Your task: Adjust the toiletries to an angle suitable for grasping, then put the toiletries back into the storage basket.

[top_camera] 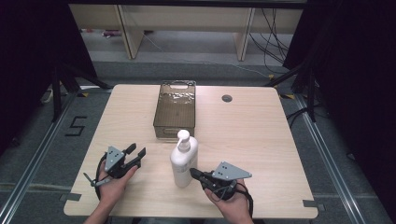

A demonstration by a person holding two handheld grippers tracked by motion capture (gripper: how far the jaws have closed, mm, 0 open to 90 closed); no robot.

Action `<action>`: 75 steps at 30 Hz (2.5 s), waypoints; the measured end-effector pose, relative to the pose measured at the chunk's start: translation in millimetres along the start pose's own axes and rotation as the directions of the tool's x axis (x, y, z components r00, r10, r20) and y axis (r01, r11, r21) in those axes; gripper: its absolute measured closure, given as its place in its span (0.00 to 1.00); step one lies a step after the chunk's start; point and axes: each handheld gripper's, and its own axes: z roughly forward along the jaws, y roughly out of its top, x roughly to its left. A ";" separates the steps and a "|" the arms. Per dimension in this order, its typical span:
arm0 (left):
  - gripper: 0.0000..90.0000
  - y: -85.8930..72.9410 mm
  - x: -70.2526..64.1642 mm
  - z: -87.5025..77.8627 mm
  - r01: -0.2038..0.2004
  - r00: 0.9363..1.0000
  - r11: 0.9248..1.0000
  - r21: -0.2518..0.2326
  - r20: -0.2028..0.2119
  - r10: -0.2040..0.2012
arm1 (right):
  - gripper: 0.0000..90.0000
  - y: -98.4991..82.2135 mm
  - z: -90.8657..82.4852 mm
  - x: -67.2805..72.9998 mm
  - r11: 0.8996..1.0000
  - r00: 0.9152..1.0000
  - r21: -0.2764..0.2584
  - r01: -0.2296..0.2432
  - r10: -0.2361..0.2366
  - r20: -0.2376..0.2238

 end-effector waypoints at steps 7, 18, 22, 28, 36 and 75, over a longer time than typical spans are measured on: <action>0.56 0.1 -0.3 0.2 -0.004 1.000 1.000 0.002 0.008 0.004 | 1.00 2.5 9.1 1.5 0.999 0.999 -0.015 0.047 -0.047 0.019; 0.56 -0.1 0.0 -1.0 -0.005 1.000 1.000 0.009 0.011 0.005 | 1.00 5.7 27.0 7.9 0.999 0.999 0.000 0.038 -0.038 0.011; 0.56 -0.2 0.3 -0.8 0.000 1.000 1.000 0.007 0.014 0.000 | 1.00 8.5 37.5 11.1 1.000 1.000 0.000 0.013 -0.013 0.026; 0.56 -0.2 1.2 -1.4 0.006 1.000 1.000 0.009 0.015 -0.006 | 1.00 13.4 53.0 16.6 1.000 0.998 0.001 -0.010 0.010 0.054; 0.56 -0.1 1.3 -1.3 0.003 1.000 1.000 0.014 0.016 -0.004 | 1.00 13.9 62.6 16.3 1.000 0.996 -0.025 -0.002 0.004 0.086; 0.43 56.2 -47.9 -62.3 0.002 1.000 0.993 -0.114 0.012 -0.001 | 0.58 -54.8 -94.8 -113.9 0.985 0.767 -0.109 -0.131 0.170 0.619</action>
